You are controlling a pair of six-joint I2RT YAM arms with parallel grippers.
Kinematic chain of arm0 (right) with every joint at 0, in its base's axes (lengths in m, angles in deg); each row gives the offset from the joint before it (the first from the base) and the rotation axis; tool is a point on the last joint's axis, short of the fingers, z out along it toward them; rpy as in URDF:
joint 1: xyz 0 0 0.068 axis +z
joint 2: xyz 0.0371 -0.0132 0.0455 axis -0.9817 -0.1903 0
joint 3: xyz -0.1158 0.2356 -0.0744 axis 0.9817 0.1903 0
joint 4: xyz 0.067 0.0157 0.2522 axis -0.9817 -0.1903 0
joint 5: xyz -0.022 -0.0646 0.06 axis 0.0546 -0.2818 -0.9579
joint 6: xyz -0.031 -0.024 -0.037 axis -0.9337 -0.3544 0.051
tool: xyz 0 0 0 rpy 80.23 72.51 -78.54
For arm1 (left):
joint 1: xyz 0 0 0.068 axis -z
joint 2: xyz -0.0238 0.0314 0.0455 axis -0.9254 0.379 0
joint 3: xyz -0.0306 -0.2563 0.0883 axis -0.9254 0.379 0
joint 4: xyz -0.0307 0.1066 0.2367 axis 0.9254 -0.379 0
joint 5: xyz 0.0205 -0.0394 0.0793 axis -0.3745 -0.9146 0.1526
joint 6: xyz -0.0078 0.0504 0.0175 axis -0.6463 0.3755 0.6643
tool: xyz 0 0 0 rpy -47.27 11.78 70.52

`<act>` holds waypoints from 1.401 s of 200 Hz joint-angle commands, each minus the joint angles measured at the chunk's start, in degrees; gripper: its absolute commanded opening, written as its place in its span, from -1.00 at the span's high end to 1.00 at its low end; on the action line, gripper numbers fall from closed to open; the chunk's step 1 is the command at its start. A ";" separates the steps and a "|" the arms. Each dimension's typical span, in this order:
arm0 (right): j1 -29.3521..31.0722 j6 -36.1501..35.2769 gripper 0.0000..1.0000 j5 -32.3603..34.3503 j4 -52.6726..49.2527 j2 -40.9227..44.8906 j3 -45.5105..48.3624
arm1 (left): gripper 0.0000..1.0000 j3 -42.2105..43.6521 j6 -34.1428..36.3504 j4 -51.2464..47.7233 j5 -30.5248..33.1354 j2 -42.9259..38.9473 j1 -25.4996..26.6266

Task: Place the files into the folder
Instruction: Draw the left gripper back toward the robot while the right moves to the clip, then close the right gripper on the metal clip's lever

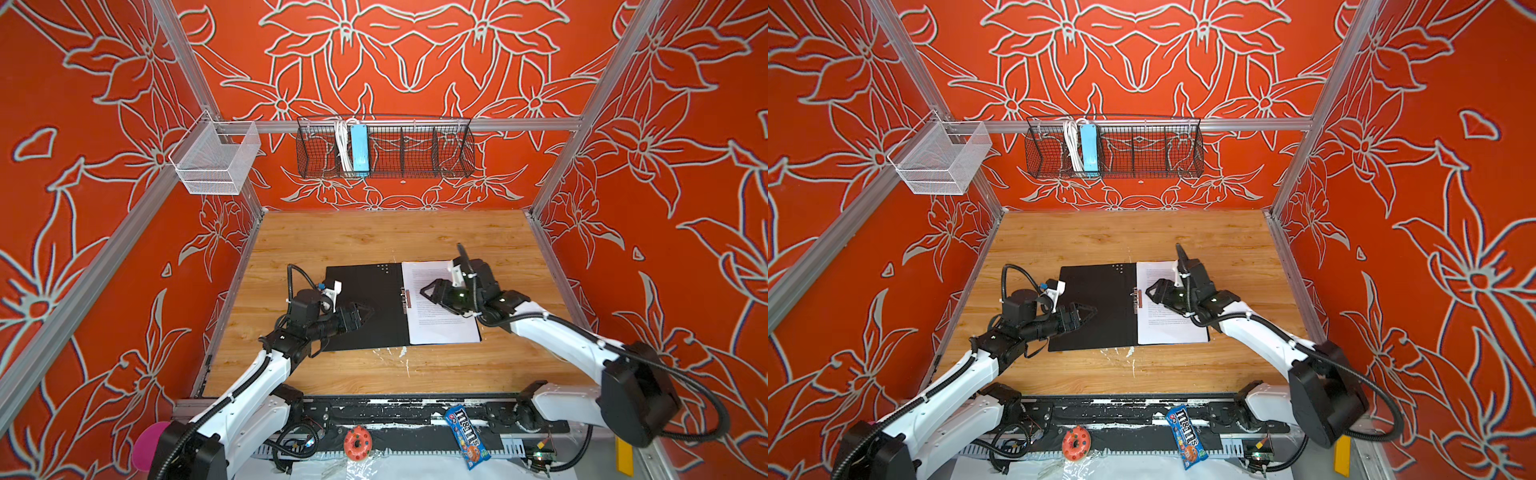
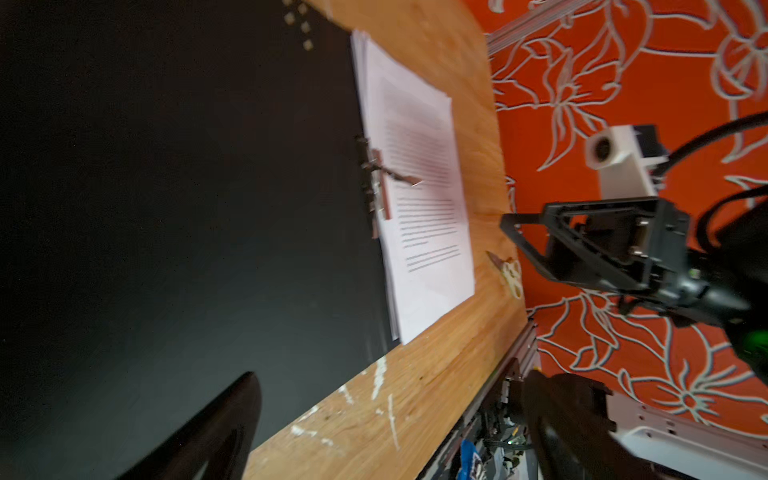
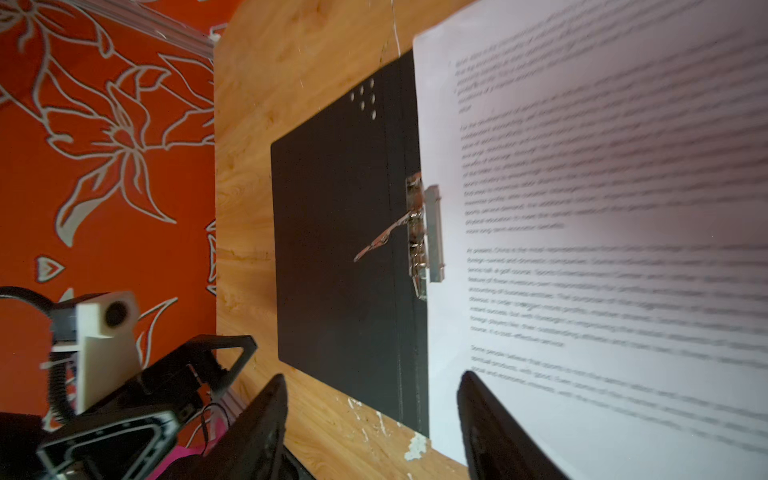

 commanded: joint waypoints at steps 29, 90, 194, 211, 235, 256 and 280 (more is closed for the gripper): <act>6.01 10.84 -0.03 6.45 0.18 -10.21 -9.50 | -0.95 4.64 -1.76 8.34 3.95 5.24 -0.65; 7.35 15.54 0.40 7.91 1.52 -15.74 -11.46 | -0.95 6.47 1.37 12.19 5.95 13.03 -0.65; 7.53 15.95 0.52 11.79 -1.86 -18.92 -15.10 | -0.96 11.70 -0.24 14.04 6.85 6.94 -0.65; 7.55 16.13 0.52 12.49 -1.78 -19.24 -15.15 | -0.95 10.87 0.36 12.53 7.09 6.38 -0.65; 7.51 16.90 0.54 11.82 -1.53 -20.37 -15.40 | -0.95 11.57 -0.07 13.88 6.79 6.20 -0.65; 7.49 17.52 0.55 11.51 -1.46 -21.51 -15.79 | -0.95 11.31 0.18 13.76 6.40 6.43 -0.67; 7.51 17.82 0.60 11.23 -1.42 -22.51 -16.27 | -0.96 11.23 0.28 13.97 5.89 6.47 -0.66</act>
